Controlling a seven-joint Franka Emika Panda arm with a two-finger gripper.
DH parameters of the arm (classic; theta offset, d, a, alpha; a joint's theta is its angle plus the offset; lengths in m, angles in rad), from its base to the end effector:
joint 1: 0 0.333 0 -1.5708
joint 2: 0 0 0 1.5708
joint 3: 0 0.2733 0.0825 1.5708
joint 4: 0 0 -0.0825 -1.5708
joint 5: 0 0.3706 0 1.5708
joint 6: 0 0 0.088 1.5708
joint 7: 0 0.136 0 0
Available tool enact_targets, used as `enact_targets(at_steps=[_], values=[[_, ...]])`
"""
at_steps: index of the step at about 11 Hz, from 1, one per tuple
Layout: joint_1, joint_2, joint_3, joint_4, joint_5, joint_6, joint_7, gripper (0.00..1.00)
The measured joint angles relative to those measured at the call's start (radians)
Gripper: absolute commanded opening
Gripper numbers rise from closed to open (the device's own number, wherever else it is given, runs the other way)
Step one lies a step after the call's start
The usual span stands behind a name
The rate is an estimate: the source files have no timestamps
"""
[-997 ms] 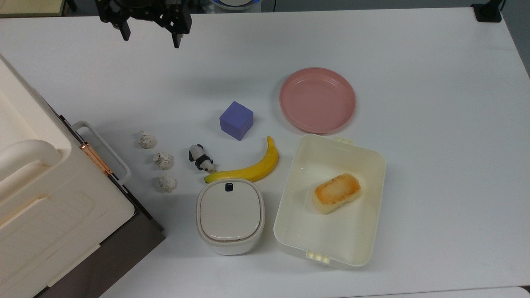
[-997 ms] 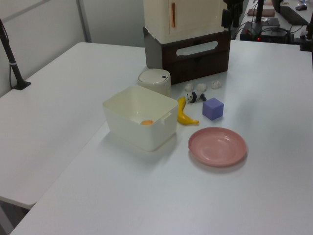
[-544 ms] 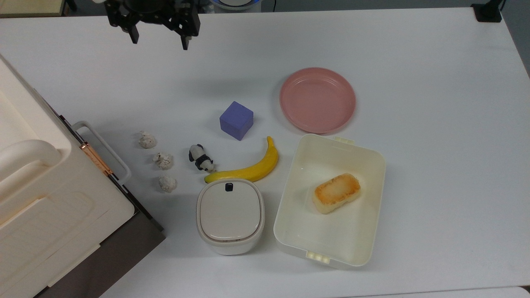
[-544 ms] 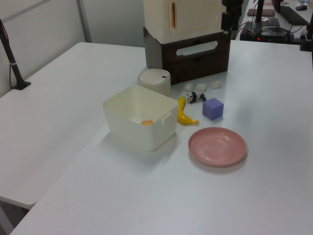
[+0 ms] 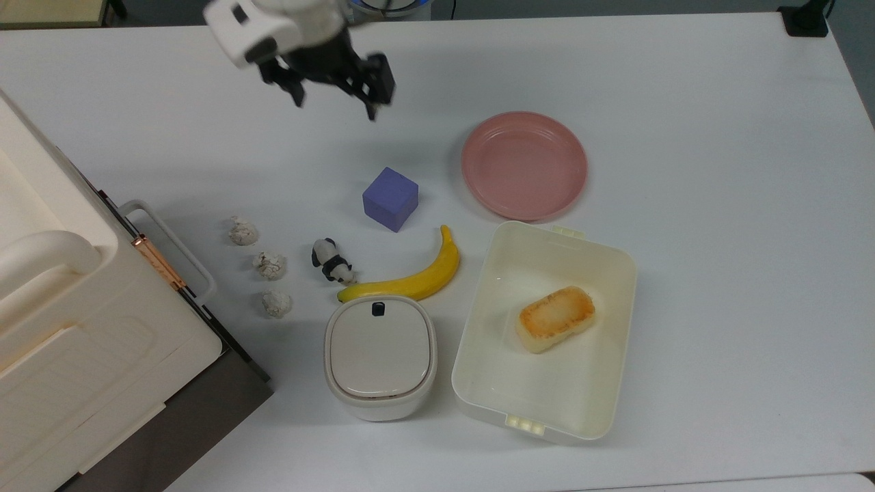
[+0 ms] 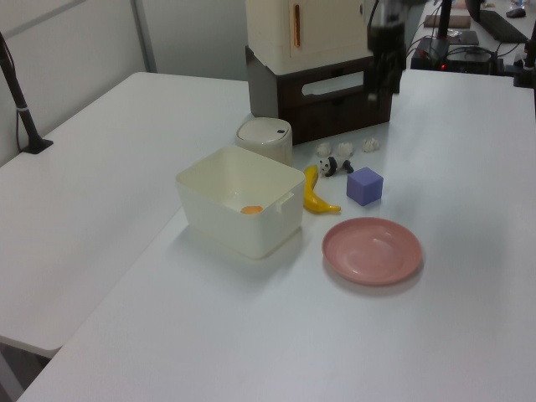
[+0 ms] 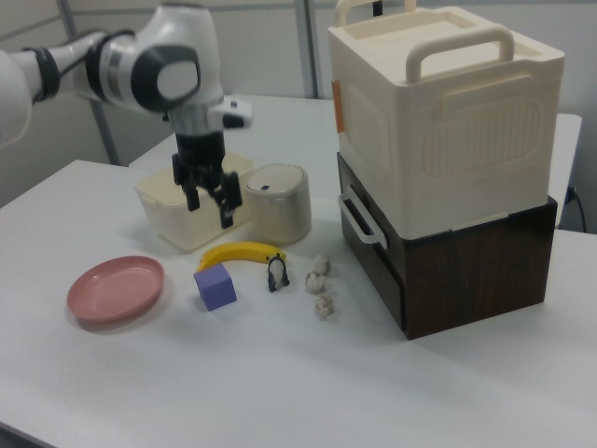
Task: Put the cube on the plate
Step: 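Lower the open gripper over the purple cube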
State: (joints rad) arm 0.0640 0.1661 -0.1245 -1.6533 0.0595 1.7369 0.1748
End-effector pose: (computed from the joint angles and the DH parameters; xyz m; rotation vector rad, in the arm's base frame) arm 0.5820 -0.0250 0.4357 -3.0824 0.3821 0.1292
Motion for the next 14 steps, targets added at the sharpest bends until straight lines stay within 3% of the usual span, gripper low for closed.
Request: enact_targets(at_steps=[4,7,8,10,11,12,13,14], values=[[0.064,0.079,0.000,-0.101,0.017,0.212,0.249,1.00],[0.104,0.180,0.000,-0.114,0.017,0.294,0.283,1.00],[0.115,0.211,0.000,-0.115,0.017,0.324,0.284,0.93],[0.123,0.249,0.000,-0.115,0.015,0.344,0.284,0.58],[0.123,0.254,-0.002,-0.115,0.007,0.344,0.284,0.50],[0.123,0.253,-0.004,-0.115,0.001,0.344,0.277,0.60],[0.123,0.249,-0.005,-0.115,-0.002,0.343,0.264,0.86],[0.126,0.246,-0.003,-0.115,-0.003,0.343,0.259,1.00]])
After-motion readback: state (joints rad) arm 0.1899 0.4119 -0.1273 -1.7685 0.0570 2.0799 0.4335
